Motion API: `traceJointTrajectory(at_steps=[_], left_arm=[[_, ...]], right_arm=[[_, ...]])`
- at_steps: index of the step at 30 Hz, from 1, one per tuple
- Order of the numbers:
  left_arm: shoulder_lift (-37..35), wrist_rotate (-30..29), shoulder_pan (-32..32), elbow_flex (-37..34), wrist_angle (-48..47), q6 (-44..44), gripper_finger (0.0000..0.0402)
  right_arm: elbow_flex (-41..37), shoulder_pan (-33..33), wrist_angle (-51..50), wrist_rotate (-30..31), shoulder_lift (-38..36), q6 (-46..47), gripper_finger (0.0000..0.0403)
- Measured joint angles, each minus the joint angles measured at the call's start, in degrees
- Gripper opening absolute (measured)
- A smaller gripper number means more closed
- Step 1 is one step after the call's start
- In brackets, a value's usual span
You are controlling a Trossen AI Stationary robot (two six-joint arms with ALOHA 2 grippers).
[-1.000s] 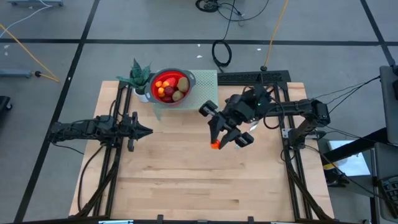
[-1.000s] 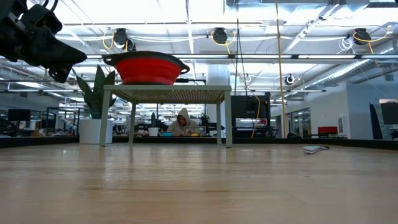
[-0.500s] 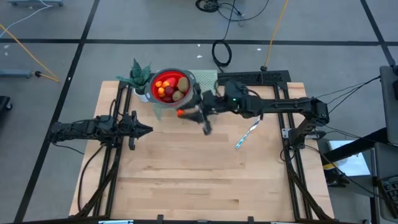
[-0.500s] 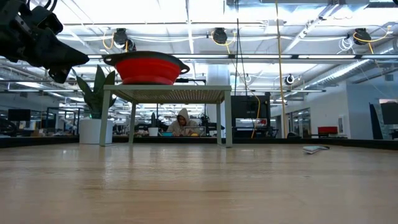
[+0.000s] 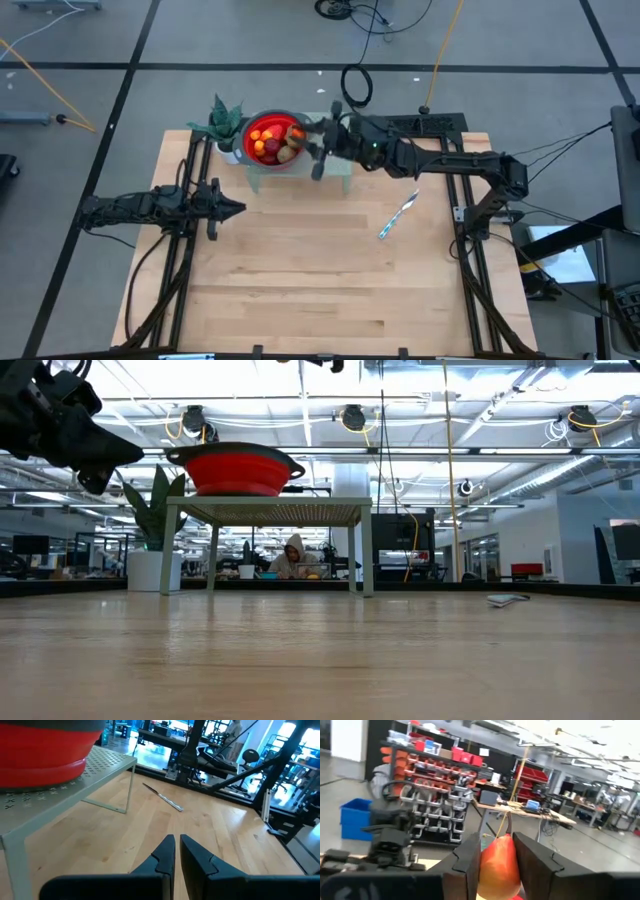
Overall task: Pick & Place Fruit
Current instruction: Put the pear into the red strainer bowl on the shelf
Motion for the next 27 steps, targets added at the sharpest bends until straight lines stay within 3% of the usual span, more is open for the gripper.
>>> traceJointTrajectory(at_steps=[12, 16, 27], left_arm=[[0.02, -2.85, 0.00, 0.00, 0.00, -2.51, 0.0026], [0.01, -3.27, 0.00, 0.02, 0.02, -2.53, 0.0026], [0.01, -4.43, 0.00, 0.02, -0.26, -2.62, 0.0026]], right_arm=[[0.00, -4.87, 2.63, -0.33, 3.84, 6.01, 0.0105], [0.22, -5.36, 3.97, -3.22, 6.98, 7.24, 0.0105], [0.00, -6.21, 0.06, -3.31, 11.60, 11.16, 0.0105]])
